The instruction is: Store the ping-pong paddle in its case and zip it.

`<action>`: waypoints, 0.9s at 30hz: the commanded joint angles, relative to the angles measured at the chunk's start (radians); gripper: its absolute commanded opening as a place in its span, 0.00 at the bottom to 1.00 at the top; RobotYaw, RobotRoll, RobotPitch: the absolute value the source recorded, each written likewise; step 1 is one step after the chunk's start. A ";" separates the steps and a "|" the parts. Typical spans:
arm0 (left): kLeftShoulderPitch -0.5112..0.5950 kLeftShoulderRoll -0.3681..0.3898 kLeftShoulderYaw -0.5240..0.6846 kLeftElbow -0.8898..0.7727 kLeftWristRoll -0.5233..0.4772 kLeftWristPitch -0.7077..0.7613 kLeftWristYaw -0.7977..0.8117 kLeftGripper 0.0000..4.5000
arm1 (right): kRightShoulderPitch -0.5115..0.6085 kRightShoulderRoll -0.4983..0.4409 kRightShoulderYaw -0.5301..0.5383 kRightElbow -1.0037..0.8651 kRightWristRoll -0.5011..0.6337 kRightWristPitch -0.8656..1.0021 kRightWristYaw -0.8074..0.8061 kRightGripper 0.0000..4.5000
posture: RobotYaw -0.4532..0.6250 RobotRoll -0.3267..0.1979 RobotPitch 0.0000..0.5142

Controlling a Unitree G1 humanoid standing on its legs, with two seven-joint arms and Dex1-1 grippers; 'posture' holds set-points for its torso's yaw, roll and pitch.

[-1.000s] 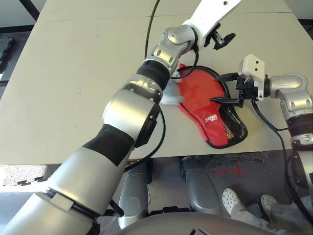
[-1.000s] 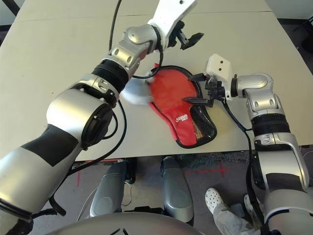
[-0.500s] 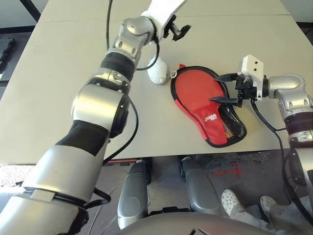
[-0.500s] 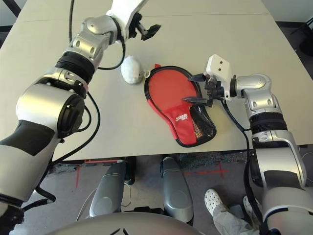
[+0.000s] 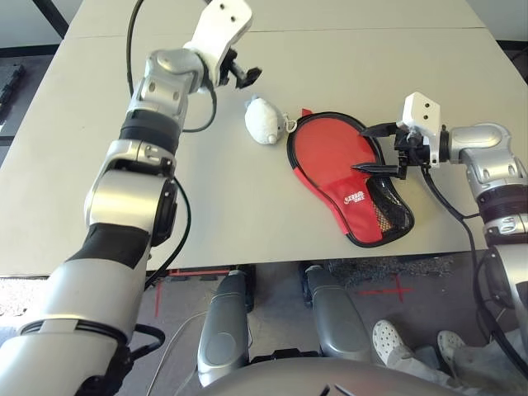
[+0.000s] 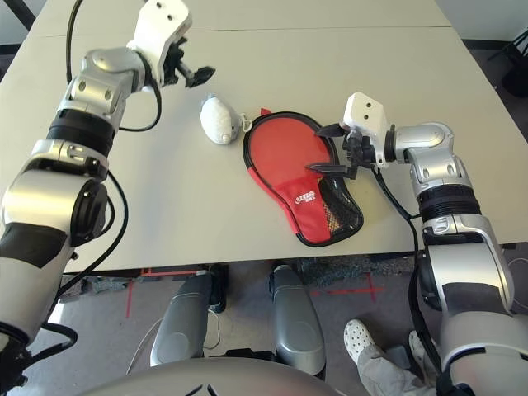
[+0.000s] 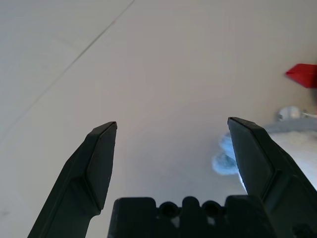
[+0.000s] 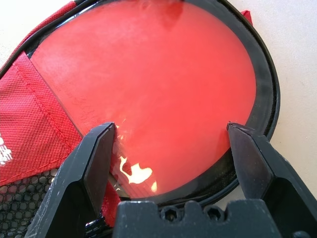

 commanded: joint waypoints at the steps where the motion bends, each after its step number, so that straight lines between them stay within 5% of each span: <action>1: 0.083 0.029 0.006 -0.166 -0.058 0.168 -0.064 1.00 | 0.047 0.022 0.082 0.070 -0.083 0.006 -0.003 1.00 | 0.44 0.62 0.53; 11: 0.205 0.035 0.005 -0.343 -0.145 0.365 -0.076 1.00 | 0.024 0.029 0.085 0.110 -0.104 -0.020 0.000 1.00 | 0.45 0.62 0.52; 27: 0.207 -0.077 -0.026 -0.318 -0.207 0.368 -0.050 1.00 | 0.033 0.020 0.079 0.113 -0.113 -0.031 -0.009 1.00 | 0.43 0.62 0.50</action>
